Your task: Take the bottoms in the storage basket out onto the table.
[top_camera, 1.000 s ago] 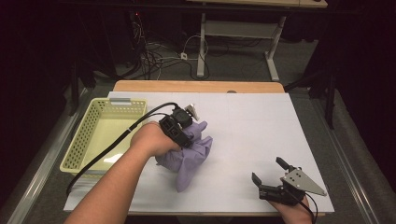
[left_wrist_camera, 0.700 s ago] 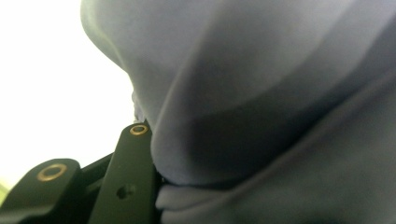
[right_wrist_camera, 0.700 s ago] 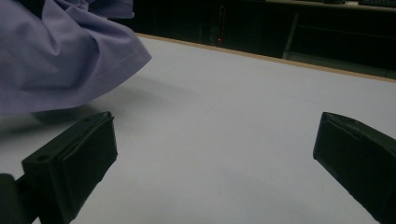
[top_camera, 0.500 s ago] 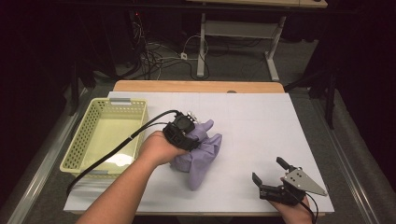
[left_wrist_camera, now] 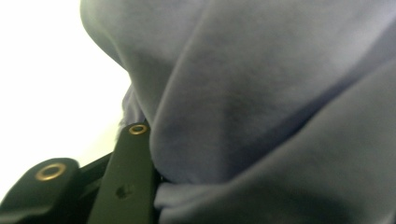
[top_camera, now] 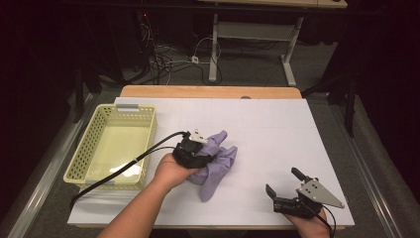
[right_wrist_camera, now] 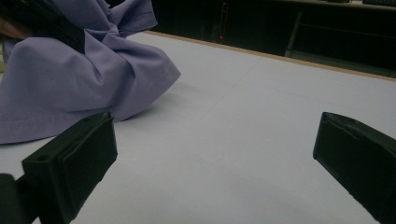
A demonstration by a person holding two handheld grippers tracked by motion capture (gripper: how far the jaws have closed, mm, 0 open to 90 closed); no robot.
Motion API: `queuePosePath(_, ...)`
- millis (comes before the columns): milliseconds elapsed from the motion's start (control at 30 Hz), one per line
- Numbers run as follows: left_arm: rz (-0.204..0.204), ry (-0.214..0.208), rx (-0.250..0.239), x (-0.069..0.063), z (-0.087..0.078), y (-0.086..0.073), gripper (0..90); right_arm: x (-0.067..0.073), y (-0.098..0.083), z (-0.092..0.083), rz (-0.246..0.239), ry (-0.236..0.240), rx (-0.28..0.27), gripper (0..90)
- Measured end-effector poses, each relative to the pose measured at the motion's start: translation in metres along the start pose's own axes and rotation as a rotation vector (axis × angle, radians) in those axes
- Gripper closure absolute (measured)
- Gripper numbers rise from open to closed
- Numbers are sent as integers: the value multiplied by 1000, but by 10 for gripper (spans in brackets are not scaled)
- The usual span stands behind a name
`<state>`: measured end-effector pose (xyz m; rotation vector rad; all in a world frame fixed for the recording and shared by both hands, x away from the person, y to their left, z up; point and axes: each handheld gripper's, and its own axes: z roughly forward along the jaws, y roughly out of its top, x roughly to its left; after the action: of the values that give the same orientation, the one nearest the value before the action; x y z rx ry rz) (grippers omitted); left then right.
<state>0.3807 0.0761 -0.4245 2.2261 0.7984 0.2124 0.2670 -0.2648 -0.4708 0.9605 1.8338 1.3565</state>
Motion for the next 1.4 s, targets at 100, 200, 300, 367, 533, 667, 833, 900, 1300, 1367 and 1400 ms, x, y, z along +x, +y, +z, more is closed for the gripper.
queuePosePath(100, 5, 3, -18, -1, 5, -4, 606, 0, 0, 0, -1, 2, 0, 3)
queuePosePath(200, 15, -3, -77, -5, 12, -14, 599, 1, -1, 1, -3, 1, 5, 3)
queuePosePath(300, 14, -14, -116, -7, 20, -23, 592, 2, -1, 2, -9, 4, 8, 3)
queuePosePath(367, 37, 9, -121, -10, 25, -28, 584, 3, -2, 2, -13, 4, 10, 3)
queuePosePath(533, 35, 11, -136, -11, 33, -32, 541, 5, -3, 3, -20, 8, 17, 3)
queuePosePath(667, 24, 17, -132, -12, 37, -34, 470, 7, -3, 5, -24, 12, 21, 3)
queuePosePath(833, 30, 4, -159, -13, 32, -34, 380, 8, -1, 5, -26, 12, 19, 3)
queuePosePath(900, 19, -9, -174, -12, 27, -33, 309, 8, 0, 4, -17, 11, 12, 3)
queuePosePath(1300, -22, -48, -247, -8, 8, -44, 91, 8, 1, 10, -18, 31, 15, 3)
queuePosePath(1367, -21, -35, -256, -9, 4, -47, 50, 8, 1, 9, -23, 27, 18, 3)
queuePosePath(1400, -18, -40, -265, -10, 1, -49, 48, 8, 1, 8, -20, 25, 16, 3)
